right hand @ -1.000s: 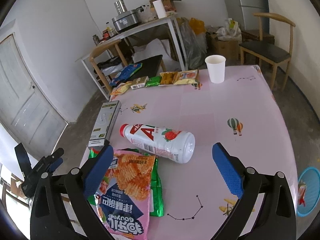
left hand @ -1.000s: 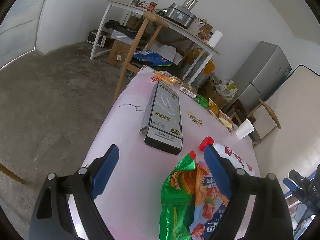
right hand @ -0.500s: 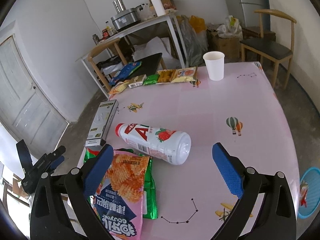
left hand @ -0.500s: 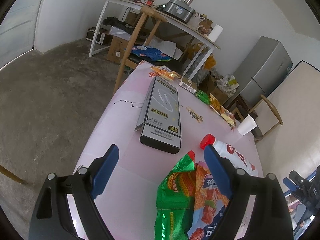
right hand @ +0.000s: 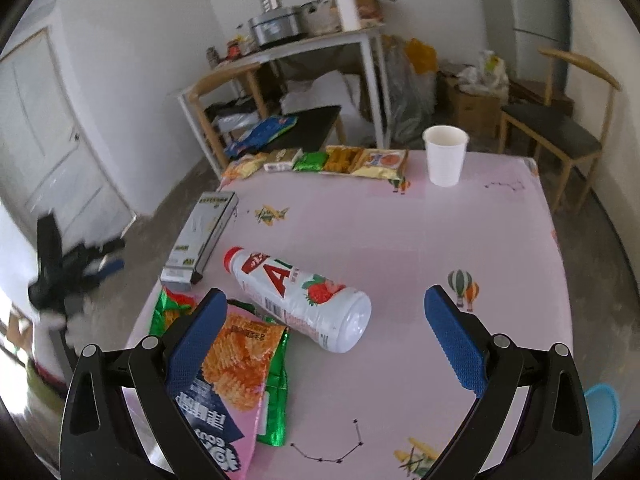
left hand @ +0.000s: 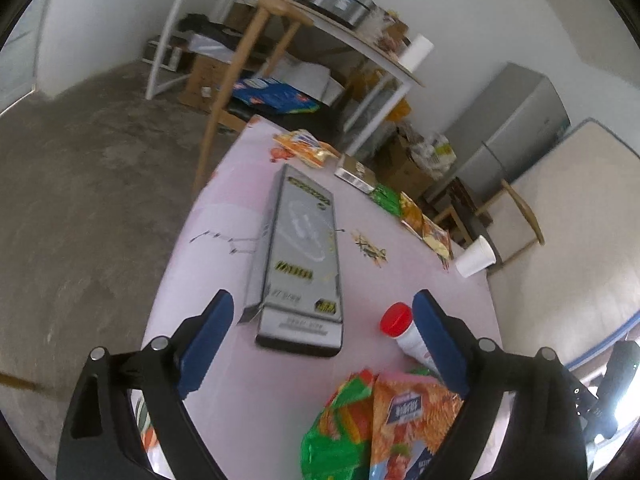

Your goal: Collect trash

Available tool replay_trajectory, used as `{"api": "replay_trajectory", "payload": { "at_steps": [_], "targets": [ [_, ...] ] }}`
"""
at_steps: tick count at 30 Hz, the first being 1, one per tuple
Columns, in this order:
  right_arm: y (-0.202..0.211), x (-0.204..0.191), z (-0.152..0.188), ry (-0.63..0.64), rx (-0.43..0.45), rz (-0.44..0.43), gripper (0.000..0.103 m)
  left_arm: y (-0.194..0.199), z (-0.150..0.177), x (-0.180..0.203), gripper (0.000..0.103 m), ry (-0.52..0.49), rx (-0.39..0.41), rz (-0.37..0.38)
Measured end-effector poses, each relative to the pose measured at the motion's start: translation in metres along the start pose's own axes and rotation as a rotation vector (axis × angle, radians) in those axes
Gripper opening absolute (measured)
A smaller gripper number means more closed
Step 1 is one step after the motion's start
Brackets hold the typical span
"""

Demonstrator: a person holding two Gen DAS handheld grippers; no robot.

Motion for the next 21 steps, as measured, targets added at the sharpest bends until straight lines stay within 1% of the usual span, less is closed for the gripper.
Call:
{"api": "replay_trajectory", "payload": {
  "at_steps": [1,3,4,6,8,9,10,13,15,17,21],
  "targets": [
    [-0.004,-0.002,-0.001,0.020,-0.012,-0.010,0.095,-0.007,-0.005,0.005,0.091,-0.022,-0.010,0.005],
    [-0.019,-0.010,-0.005,0.078,-0.065,-0.035,0.095,-0.022,-0.011,0.014,0.093,-0.069,-0.049,-0.001],
    [-0.026,-0.016,-0.006,0.112,-0.084,-0.041,0.095,-0.034,-0.014,0.021,0.093,-0.118,-0.080,-0.023],
    [-0.038,-0.028,-0.008,0.190,-0.118,-0.057,0.095,-0.049,-0.018,0.029,0.094,-0.178,-0.105,-0.047],
    [-0.055,-0.040,-0.010,0.271,-0.159,-0.062,0.095,-0.068,-0.020,0.033,0.094,-0.234,-0.136,-0.117],
    [-0.064,-0.046,-0.010,0.304,-0.182,-0.058,0.095,-0.074,-0.021,0.033,0.094,-0.252,-0.142,-0.139],
    [-0.071,-0.048,-0.009,0.325,-0.198,-0.057,0.095,-0.084,-0.020,0.034,0.094,-0.292,-0.152,-0.174],
    [-0.096,-0.056,-0.005,0.394,-0.254,-0.053,0.095,-0.106,-0.017,0.030,0.094,-0.357,-0.187,-0.257],
    [-0.110,-0.061,-0.002,0.437,-0.287,-0.056,0.095,-0.118,-0.014,0.024,0.094,-0.366,-0.220,-0.285],
    [-0.121,-0.064,0.000,0.463,-0.316,-0.066,0.095,-0.126,-0.013,0.019,0.094,-0.359,-0.244,-0.290],
    [-0.136,-0.068,0.002,0.492,-0.361,-0.071,0.095,-0.139,-0.014,0.011,0.094,-0.353,-0.272,-0.317]
  ]
}}
Point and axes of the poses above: each gripper's, at about its wrist camera, not at the fingertips, and y roughly against the way its jaws point, x to its right, z to its underside, the point moved 6 cm from there along -y, roughly the way its jaws point, and after that the axes turned 2 degrees about -y, right-handed, at the moved point
